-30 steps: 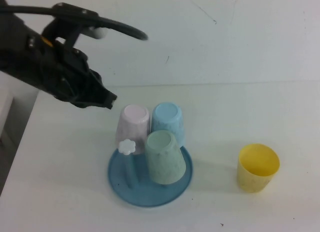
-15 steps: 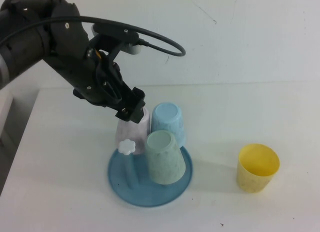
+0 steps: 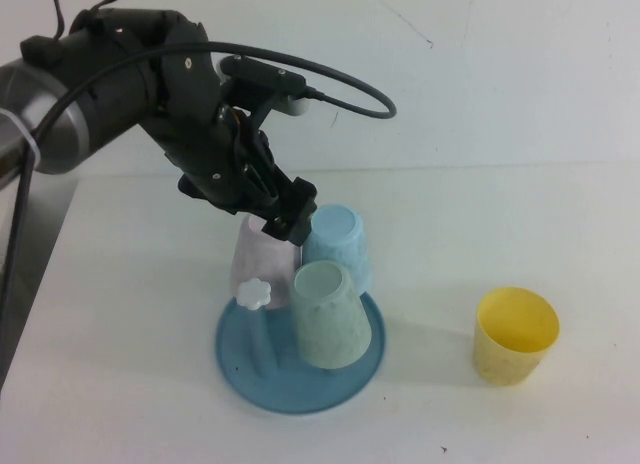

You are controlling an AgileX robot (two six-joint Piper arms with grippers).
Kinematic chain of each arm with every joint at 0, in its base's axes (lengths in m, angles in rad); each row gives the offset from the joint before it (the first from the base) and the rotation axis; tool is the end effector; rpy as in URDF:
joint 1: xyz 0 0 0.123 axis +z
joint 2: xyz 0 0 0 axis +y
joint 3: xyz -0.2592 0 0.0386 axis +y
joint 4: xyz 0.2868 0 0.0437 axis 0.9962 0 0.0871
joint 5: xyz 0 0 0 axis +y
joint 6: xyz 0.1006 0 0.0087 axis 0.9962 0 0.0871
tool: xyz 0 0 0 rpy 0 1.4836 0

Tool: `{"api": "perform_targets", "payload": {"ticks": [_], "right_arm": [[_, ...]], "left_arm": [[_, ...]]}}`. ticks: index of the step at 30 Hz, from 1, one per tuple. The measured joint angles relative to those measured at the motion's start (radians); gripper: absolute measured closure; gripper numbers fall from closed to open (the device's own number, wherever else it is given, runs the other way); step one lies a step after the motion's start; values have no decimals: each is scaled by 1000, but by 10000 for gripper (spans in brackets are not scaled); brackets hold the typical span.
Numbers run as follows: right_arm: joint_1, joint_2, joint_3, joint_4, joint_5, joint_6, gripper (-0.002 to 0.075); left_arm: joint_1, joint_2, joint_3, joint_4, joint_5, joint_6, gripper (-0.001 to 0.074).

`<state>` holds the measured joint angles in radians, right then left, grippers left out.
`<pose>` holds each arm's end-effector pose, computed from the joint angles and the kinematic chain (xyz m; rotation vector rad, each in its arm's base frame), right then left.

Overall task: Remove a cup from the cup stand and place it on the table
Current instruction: Pick up the cup from the rack

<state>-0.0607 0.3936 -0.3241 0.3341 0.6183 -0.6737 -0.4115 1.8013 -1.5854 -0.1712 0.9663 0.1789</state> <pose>0.1487 0.0102 0.2278 -0.4674 2.0819 -0.0647 0.3908 -0.1860 0.2592 0.6966 2.5814 -0.2940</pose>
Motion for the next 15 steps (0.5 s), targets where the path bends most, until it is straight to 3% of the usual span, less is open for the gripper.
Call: {"api": "perform_targets", "payload": {"ticks": [15], "right_arm": [[0, 0, 0, 0, -4, 0, 729]], "left_arm": [[0, 76, 0, 23, -13, 2, 54]]}}
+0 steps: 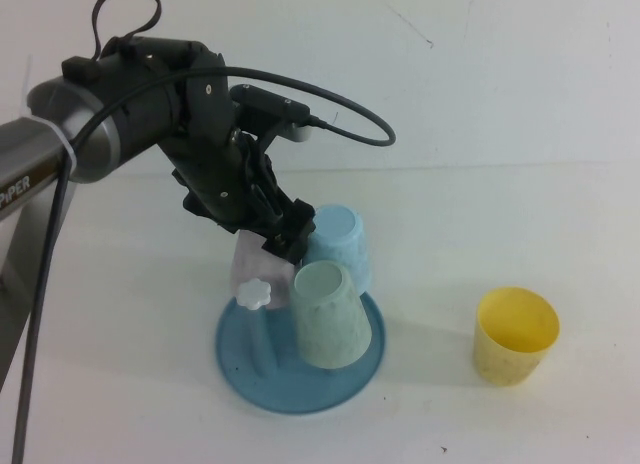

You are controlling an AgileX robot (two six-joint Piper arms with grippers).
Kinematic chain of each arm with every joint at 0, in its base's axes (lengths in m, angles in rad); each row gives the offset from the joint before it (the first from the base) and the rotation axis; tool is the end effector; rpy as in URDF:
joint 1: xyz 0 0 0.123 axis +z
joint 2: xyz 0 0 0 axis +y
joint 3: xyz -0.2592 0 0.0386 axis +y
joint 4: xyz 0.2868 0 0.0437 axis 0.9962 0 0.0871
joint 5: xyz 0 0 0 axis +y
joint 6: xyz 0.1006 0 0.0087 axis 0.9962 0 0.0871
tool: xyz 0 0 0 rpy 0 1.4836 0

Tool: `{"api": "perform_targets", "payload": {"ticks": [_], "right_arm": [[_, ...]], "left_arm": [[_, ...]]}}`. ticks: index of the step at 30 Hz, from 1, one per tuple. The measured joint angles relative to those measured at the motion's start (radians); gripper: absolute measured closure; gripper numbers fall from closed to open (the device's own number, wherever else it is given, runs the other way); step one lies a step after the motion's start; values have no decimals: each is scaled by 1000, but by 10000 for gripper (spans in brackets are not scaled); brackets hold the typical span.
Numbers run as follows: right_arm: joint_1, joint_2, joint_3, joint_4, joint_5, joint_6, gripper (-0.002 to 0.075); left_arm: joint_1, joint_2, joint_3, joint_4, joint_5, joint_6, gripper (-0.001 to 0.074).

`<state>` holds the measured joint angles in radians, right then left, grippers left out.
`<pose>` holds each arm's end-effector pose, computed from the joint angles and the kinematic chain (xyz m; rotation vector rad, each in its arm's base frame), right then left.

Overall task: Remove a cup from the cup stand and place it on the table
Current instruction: Pick up the cup from the rack, then hand over the cup

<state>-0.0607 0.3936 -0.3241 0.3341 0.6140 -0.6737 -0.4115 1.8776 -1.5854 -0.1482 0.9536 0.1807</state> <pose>0.1489 0.0101 0.2282 -0.4655 2.0783 -0.0666 0.4010 -0.1883 0.2260 0.7191 2.6413 -0.2548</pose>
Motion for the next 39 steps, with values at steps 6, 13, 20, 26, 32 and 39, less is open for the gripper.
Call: {"api": "perform_targets", "payload": {"ticks": [6, 13, 20, 26, 32, 39], "right_arm": [[0, 0, 0, 0, -7, 0, 729], [0, 0, 0, -8, -9, 0, 729], [0, 0, 19, -28, -36, 0, 729], [0, 0, 22, -34, -50, -2, 729], [0, 0, 22, -36, -71, -5, 729], [0, 0, -56, 201, -54, -64, 729]], "left_arm": [[0, 0, 0, 2, 0, 4, 196], [0, 0, -2, 0, 15, 9, 196], [0, -71, -2, 0, 44, 9, 196], [0, -164, -23, 0, 84, 5, 196], [0, -257, -103, -29, 168, 3, 196], [0, -342, -169, -395, 188, 18, 196]]}}
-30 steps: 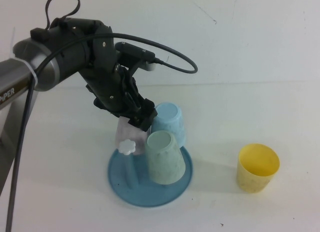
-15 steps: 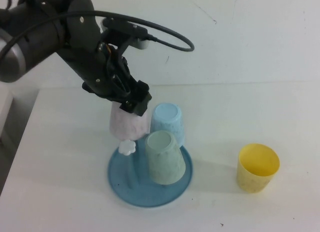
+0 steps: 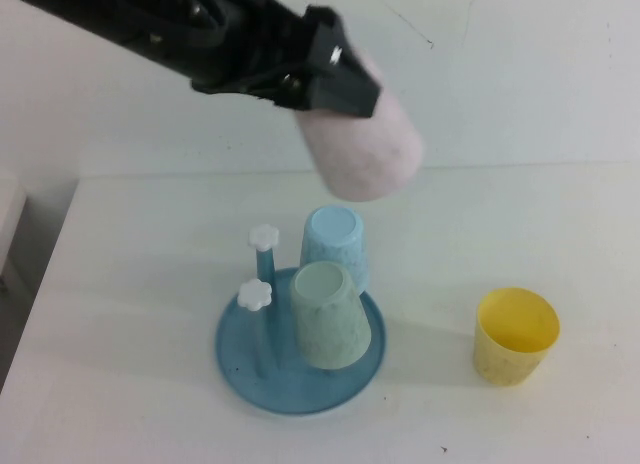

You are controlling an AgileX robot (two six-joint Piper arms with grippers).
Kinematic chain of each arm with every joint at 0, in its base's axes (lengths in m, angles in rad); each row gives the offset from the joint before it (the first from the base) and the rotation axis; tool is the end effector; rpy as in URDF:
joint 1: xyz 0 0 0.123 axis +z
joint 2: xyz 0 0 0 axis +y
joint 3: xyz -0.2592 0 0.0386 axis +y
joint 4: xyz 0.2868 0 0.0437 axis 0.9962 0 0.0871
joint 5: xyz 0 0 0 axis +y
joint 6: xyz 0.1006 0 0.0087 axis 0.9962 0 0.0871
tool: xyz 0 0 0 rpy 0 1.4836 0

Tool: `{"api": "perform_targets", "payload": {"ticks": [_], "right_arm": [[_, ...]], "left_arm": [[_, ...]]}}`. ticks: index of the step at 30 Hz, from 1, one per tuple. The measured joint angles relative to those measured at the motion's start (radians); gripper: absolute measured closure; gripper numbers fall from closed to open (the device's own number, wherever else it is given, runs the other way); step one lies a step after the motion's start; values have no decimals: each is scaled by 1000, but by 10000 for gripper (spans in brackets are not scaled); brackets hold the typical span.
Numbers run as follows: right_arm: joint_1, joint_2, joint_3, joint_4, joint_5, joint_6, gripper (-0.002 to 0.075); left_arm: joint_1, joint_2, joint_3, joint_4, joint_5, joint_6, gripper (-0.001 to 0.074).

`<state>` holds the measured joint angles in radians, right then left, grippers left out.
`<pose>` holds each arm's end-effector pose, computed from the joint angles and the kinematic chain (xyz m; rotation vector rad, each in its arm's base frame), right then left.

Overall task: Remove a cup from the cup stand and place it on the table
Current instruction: Hand over the cup

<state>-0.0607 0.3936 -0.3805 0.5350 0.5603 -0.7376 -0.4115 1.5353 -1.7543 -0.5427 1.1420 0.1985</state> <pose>0.1528 0.0182 0.2582 -0.3828 1.9379 0.0565 0.3142 -0.1889 0.4260 0.6699 2.2717 -0.7975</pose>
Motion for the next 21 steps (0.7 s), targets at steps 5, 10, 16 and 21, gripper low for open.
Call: {"api": "perform_targets", "payload": {"ticks": [5, 10, 16, 21], "right_arm": [[0, 0, -119, 479, 52, -245, 729], [0, 0, -162, 956, 216, -682, 726], [0, 0, -164, 1127, 261, -777, 502], [0, 0, -164, 1138, 192, -784, 308]], "left_arm": [[0, -6, -3, -428, 12, 123, 196], [0, 4, -3, -770, 11, 228, 196], [-37, 14, -3, -909, 7, 319, 196], [-117, 42, -3, -918, -1, 343, 196]]}}
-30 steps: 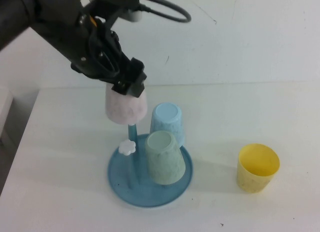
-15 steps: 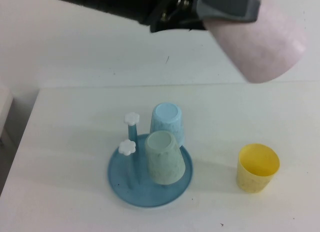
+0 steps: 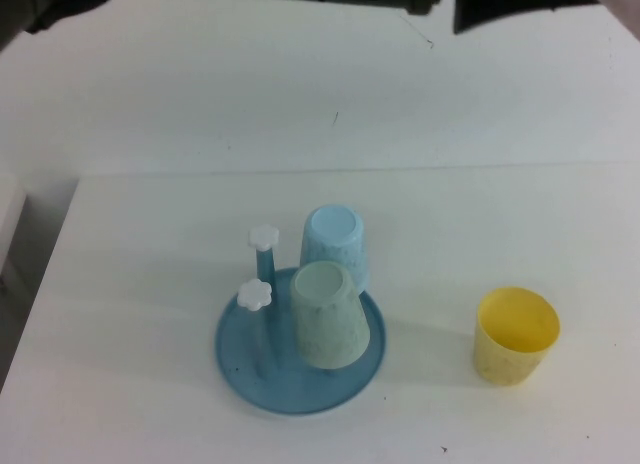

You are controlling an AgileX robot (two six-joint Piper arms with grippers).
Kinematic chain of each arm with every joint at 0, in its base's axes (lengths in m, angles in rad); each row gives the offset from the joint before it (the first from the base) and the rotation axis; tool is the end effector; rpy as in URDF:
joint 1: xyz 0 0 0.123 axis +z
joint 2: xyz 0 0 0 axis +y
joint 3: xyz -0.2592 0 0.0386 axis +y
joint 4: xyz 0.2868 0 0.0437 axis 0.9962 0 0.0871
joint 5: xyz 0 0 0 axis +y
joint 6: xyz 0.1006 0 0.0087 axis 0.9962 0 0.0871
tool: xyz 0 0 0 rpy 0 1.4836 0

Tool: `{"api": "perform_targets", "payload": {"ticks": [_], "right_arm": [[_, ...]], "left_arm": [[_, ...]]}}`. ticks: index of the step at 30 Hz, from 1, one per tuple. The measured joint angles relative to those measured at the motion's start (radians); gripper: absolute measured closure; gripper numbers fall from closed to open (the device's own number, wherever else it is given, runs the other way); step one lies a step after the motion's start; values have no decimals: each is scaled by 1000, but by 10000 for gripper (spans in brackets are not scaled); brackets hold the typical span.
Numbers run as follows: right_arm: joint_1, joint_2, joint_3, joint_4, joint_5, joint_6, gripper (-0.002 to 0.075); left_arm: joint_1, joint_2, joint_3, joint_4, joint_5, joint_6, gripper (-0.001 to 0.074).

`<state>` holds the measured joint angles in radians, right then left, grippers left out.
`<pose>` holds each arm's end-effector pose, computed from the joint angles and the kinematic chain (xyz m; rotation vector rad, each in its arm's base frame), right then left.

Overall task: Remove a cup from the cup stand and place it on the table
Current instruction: Hand over the cup

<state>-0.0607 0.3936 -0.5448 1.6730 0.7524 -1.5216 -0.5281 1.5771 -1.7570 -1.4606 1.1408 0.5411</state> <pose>0.1262 0.0612 0.3687 -0.4995 1.2546 0.5692 0.2630 -0.2591 0.4776 0.8404 1.7079 -1.7976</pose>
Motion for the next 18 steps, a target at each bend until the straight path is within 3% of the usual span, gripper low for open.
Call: {"api": "perform_targets", "payload": {"ticks": [10, 13, 18], "right_arm": [[0, 0, -3, 9, -99, 0, 288], [0, 0, -8, 11, -110, -1, 366], [0, 0, -12, 19, -103, -4, 627]], "left_arm": [[-128, 60, 0, 0, -35, 32, 196], [-149, 75, 0, 0, -55, 32, 196], [-172, 95, 0, -16, -75, 44, 204]]}}
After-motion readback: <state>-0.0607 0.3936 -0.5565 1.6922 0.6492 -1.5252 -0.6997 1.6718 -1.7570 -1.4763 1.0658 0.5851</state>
